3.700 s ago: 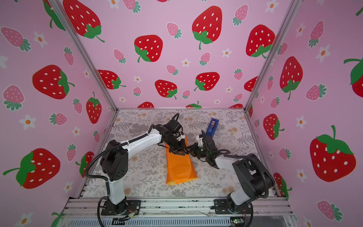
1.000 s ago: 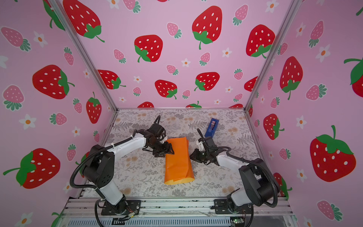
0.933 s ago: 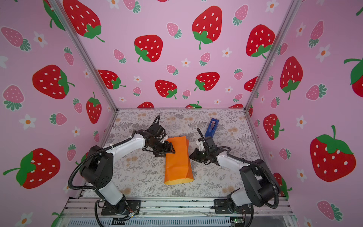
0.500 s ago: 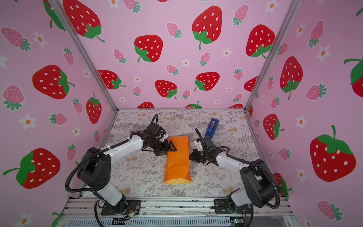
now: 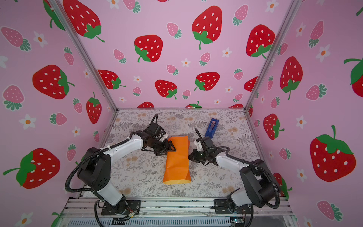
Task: Wrap a gift box in wrapping paper
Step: Smooth out the wrapping paper on the gift box.
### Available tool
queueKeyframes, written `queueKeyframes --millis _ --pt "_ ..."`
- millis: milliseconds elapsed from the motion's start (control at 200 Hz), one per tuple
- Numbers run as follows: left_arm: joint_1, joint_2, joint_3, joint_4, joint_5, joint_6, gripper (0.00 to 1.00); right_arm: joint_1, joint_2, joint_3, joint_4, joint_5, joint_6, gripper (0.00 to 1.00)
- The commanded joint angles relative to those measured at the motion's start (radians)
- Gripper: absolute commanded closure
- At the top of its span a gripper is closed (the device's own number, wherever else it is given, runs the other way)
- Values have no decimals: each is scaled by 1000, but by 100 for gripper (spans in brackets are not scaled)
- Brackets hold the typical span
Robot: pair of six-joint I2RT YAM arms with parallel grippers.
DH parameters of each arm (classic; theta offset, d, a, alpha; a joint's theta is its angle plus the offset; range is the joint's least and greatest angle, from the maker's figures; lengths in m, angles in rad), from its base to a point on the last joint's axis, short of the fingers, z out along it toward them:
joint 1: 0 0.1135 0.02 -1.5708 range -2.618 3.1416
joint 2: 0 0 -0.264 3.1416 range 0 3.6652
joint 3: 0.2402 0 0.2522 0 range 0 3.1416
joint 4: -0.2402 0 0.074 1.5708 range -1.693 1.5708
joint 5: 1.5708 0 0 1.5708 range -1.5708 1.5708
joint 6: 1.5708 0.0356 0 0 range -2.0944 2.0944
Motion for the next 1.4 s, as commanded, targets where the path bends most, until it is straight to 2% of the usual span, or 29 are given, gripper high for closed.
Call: queueKeyframes --millis 0,610,740,995,1396 --pt "-8 -34 51 -16 33 -15 22 11 15 23 30 -14 8 90" --pt "-20 -54 56 -36 7 -46 22 12 14 22 28 -12 10 90" --pt "-29 -51 55 -30 11 -56 25 11 15 21 26 -12 8 90" --pt "-30 -63 57 -36 0 -61 26 12 13 19 29 -12 11 90" --pt "-31 -56 53 -37 5 -65 46 12 11 18 29 -13 12 90"
